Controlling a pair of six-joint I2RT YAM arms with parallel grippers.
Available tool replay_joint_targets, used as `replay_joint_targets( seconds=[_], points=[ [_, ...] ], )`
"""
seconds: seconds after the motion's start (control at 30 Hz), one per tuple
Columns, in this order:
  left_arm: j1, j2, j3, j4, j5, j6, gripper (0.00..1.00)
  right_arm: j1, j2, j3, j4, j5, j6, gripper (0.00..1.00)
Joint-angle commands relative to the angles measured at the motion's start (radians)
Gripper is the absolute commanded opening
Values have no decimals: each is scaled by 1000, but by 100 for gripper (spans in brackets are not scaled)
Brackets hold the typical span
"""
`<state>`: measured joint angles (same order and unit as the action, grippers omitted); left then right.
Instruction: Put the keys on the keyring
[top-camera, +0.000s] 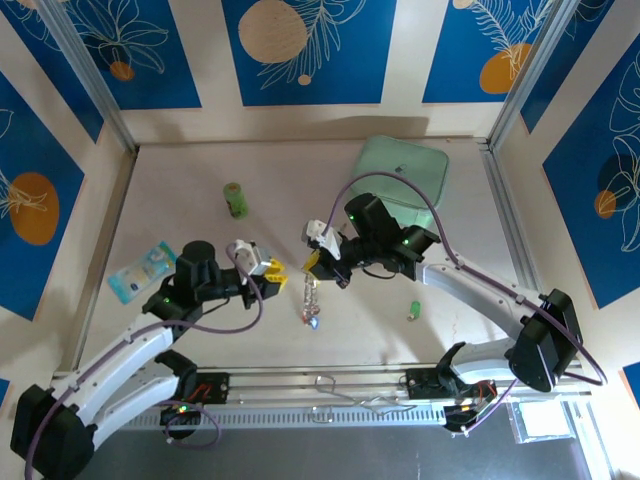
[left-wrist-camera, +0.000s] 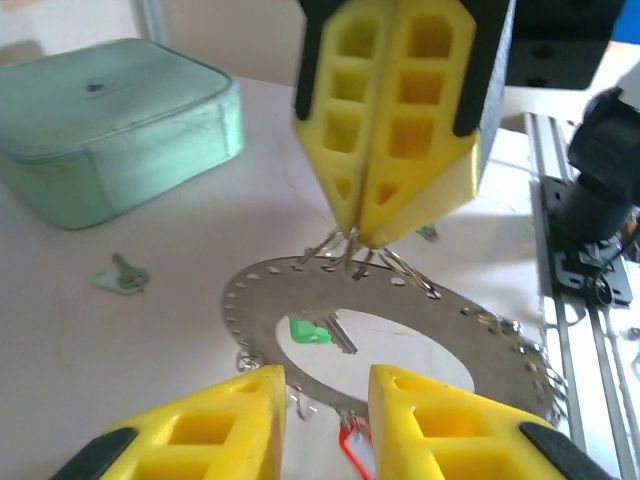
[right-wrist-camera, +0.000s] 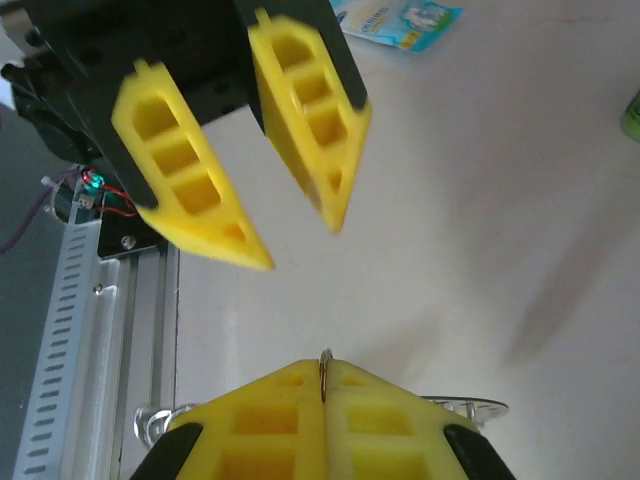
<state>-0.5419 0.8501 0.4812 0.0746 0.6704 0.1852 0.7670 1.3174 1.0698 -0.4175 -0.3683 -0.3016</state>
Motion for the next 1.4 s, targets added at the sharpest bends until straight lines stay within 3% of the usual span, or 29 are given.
replay_joint_targets(
  seconds=[0.0, 0.33, 0.67, 0.87, 0.97, 1.03, 1.17, 1.23, 1.37],
  points=[
    [-20, 33, 6, 16, 91, 116, 27, 22, -32, -2, 24, -56, -64, 0],
    [-50, 78, -3, 79, 138, 125, 25, 82, -10, 29, -27, 20, -114, 0],
    [-68, 91, 0, 96, 161, 108, 17, 125, 13, 56, -45, 68, -130, 0],
    [-74, 82, -1, 91, 161, 111, 1, 134, 23, 64, -56, 81, -133, 0],
    [-77, 76, -8, 98, 163, 113, 0, 129, 19, 55, -40, 91, -119, 0],
    [-79, 69, -17, 118, 161, 110, 0, 113, 5, 41, -17, 79, -93, 9],
    [-79, 52, -52, 203, 155, 88, 0, 63, -56, -12, 61, -3, -32, 39],
    [-80, 43, -74, 253, 153, 69, 0, 36, -106, -53, 116, -41, -5, 45],
    [-81, 31, -117, 368, 150, 30, 0, -44, -231, -199, 310, -136, 56, 46]
  ],
)
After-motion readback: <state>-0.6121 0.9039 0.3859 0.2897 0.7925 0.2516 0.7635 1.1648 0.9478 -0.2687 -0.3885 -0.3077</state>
